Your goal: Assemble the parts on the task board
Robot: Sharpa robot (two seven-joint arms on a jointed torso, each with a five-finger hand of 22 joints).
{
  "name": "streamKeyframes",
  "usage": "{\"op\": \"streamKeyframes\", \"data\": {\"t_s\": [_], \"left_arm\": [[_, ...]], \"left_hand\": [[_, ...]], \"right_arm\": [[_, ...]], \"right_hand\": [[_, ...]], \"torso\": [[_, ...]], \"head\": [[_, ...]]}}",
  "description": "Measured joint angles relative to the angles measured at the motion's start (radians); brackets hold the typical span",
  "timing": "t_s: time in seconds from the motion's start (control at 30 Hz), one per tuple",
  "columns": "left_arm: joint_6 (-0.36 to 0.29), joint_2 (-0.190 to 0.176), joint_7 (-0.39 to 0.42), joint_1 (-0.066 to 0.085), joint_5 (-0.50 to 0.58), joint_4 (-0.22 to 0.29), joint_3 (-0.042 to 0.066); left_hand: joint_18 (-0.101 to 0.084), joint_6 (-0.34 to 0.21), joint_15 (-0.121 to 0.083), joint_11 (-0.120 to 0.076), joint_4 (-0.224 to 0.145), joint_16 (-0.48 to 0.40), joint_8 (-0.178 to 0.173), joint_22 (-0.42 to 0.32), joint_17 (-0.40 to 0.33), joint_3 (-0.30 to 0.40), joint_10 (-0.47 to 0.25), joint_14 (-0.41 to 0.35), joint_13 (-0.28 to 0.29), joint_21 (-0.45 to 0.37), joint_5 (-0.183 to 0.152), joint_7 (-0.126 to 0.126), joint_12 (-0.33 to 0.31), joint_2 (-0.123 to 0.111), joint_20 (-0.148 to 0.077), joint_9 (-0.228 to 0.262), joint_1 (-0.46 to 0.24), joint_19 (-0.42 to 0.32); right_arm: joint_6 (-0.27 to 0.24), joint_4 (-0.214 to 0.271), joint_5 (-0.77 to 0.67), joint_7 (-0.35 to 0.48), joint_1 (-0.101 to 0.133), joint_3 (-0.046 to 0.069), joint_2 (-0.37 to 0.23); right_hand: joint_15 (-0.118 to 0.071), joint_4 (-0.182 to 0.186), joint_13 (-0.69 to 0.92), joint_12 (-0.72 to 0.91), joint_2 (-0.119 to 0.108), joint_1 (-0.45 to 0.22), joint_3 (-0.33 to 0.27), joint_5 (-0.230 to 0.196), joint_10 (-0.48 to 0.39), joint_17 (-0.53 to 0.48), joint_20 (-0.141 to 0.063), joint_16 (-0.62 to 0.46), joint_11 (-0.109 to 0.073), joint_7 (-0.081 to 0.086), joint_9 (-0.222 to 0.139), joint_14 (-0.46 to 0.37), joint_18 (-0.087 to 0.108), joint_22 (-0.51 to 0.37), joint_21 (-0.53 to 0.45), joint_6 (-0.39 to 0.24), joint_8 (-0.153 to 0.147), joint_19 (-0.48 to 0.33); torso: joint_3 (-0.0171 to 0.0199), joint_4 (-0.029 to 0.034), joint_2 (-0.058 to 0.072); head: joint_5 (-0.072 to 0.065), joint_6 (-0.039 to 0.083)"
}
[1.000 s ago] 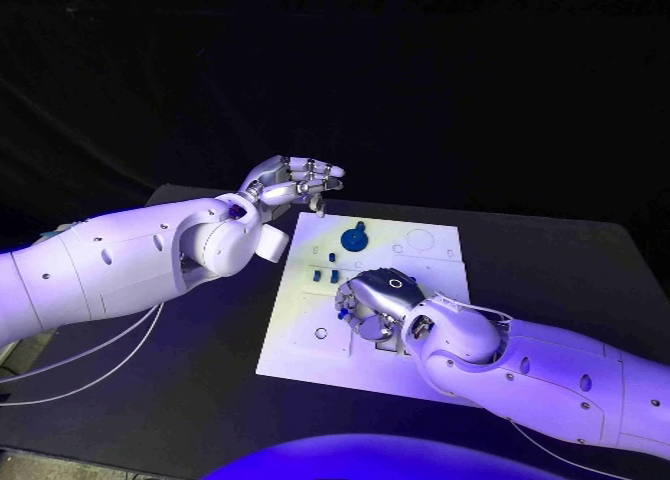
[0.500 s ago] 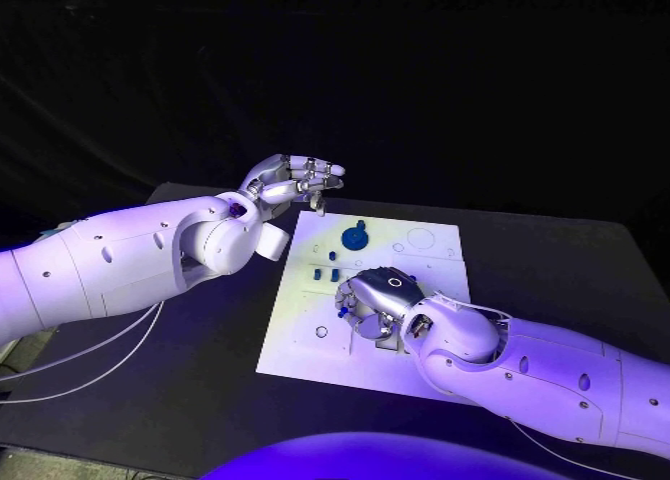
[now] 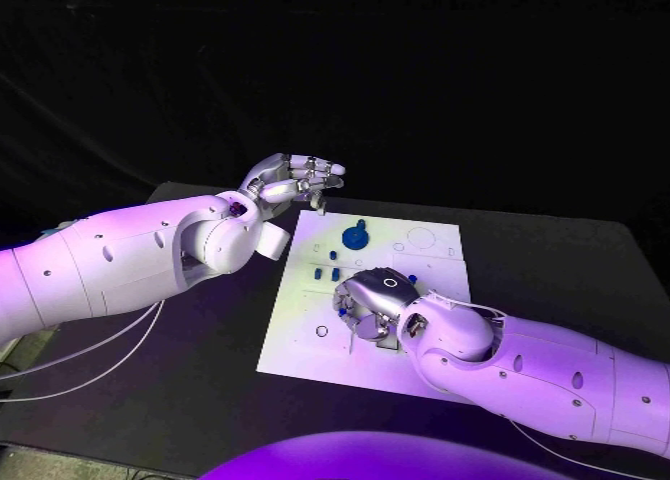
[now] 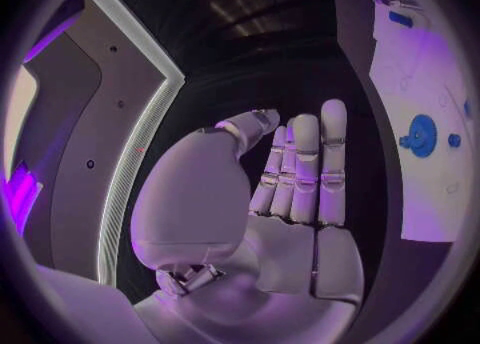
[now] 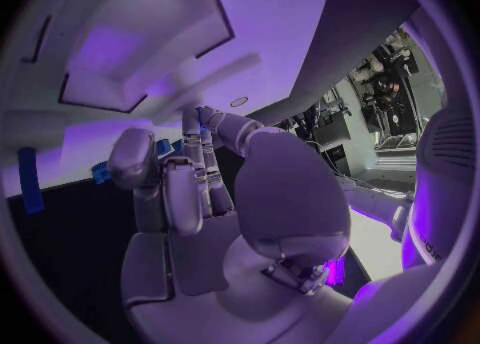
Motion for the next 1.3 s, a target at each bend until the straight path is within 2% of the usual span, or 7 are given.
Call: {"op": "streamKeyframes", "data": {"t_s": [0.3, 0.37, 0.47, 0.63, 0.83, 1.03, 1.3], "left_arm": [[0.001, 0.0, -0.001, 0.0, 0.0, 0.0, 0.0], [0.001, 0.0, -0.002, 0.0, 0.0, 0.0, 0.0], [0.002, -0.001, -0.002, 0.0, 0.0, 0.0, 0.0], [0.002, -0.002, -0.003, 0.0, 0.0, 0.0, 0.0], [0.002, -0.004, -0.004, 0.0, 0.0, -0.001, 0.0], [0.002, -0.008, -0.004, 0.0, 0.0, -0.002, 0.0], [0.002, -0.013, -0.004, 0.0, 0.0, -0.002, 0.0]], "left_hand": [[0.0, -0.004, 0.0, 0.0, 0.0, 0.004, 0.0, 0.0, 0.0, 0.0, 0.0, 0.0, 0.0, 0.0, 0.0, 0.004, 0.005, 0.0, 0.0, 0.0, 0.0, 0.0], [0.0, -0.004, 0.0, 0.0, 0.0, 0.004, 0.0, 0.0, 0.0, 0.0, 0.0, 0.0, 0.0, 0.0, 0.0, 0.004, 0.005, 0.0, 0.0, 0.0, 0.0, 0.0], [0.0, -0.004, 0.0, 0.0, 0.0, 0.004, 0.0, 0.0, 0.0, 0.0, 0.0, 0.0, 0.0, 0.0, 0.0, 0.004, 0.005, 0.0, 0.0, 0.0, 0.0, 0.0], [0.0, -0.004, 0.0, 0.0, 0.0, 0.004, 0.0, 0.0, -0.001, 0.0, 0.0, 0.0, 0.0, 0.0, 0.0, 0.004, 0.005, 0.0, 0.0, 0.0, 0.0, 0.0], [0.0, -0.004, 0.0, 0.0, 0.0, 0.004, 0.0, -0.001, -0.001, 0.0, -0.007, 0.0, -0.001, 0.0, 0.0, 0.003, 0.005, 0.0, 0.0, 0.0, 0.0, 0.0], [0.0, -0.004, 0.0, 0.0, 0.0, 0.004, 0.0, -0.001, -0.001, 0.0, -0.007, 0.0, -0.001, 0.0, 0.0, 0.003, 0.005, 0.0, 0.0, 0.0, 0.0, 0.0], [0.0, -0.004, 0.0, 0.0, 0.0, 0.004, 0.004, -0.001, -0.001, 0.0, -0.007, 0.0, -0.001, 0.0, 0.0, 0.003, 0.005, 0.0, 0.0, 0.0, 0.0, 0.0]], "right_arm": [[0.013, -0.009, -0.004, 0.0, 0.003, 0.0, 0.007], [0.013, -0.01, -0.005, 0.0, 0.003, 0.0, 0.007], [0.011, -0.009, -0.005, 0.0, 0.003, 0.0, 0.006], [-0.002, 0.013, -0.006, -0.005, 0.0, -0.003, -0.012], [-0.019, 0.066, -0.011, -0.021, 0.002, -0.001, -0.066], [-0.035, 0.141, -0.01, -0.03, 0.037, 0.014, -0.157], [-0.048, 0.183, 0.048, -0.021, 0.105, 0.029, -0.276]], "right_hand": [[0.0, 0.006, 0.002, -0.009, -0.005, -0.005, -0.006, -0.004, 0.002, 0.001, 0.0, 0.0, 0.002, -0.001, 0.003, 0.0, 0.0, -0.007, -0.012, 0.006, -0.001, 0.0], [0.0, 0.013, 0.004, -0.02, -0.015, -0.015, -0.01, -0.004, -0.008, 0.007, 0.0, 0.004, 0.011, 0.015, 0.002, 0.0, 0.0, -0.002, -0.011, -0.018, -0.017, 0.0], [0.016, 0.022, 0.004, -0.043, -0.034, -0.034, -0.014, -0.003, -0.04, -0.017, 0.014, -0.004, 0.029, 0.035, -0.021, 0.002, 0.0, 0.01, 0.003, -0.097, -0.067, 0.014], [0.017, 0.027, -0.017, -0.065, -0.052, -0.043, -0.018, -0.003, -0.065, -0.047, 0.023, -0.021, 0.04, 0.034, -0.034, 0.002, 0.0, 0.006, -0.005, -0.147, -0.1, 0.01], [0.024, 0.027, -0.023, -0.073, -0.073, -0.035, -0.025, -0.008, -0.119, -0.097, 0.031, -0.05, 0.043, 0.038, -0.035, 0.002, 0.0, -0.026, -0.058, -0.155, -0.107, -0.014], [0.024, 0.032, -0.027, -0.072, -0.078, -0.04, -0.032, -0.008, -0.123, -0.103, 0.031, -0.05, 0.047, 0.038, -0.033, 0.002, 0.0, -0.029, -0.06, -0.155, -0.107, -0.013], [0.026, 0.037, -0.034, -0.072, -0.081, -0.037, -0.038, -0.008, -0.139, -0.093, 0.034, -0.05, 0.05, 0.041, -0.029, 0.0, 0.0, -0.032, -0.072, -0.129, -0.1, -0.017]], "torso": [[0.0, -0.0001, 0.0], [0.0, -0.0004, 0.0], [0.0002, -0.0007, 0.0], [0.0007, -0.0011, 0.0], [0.0009, -0.0012, -0.001], [0.0009, -0.0031, -0.002], [0.0027, -0.0066, -0.004]], "head": [[0.001, -0.002], [0.001, -0.002], [0.002, -0.002], [0.002, -0.002], [-0.001, -0.001], [-0.005, 0.002], [-0.016, 0.011]]}}
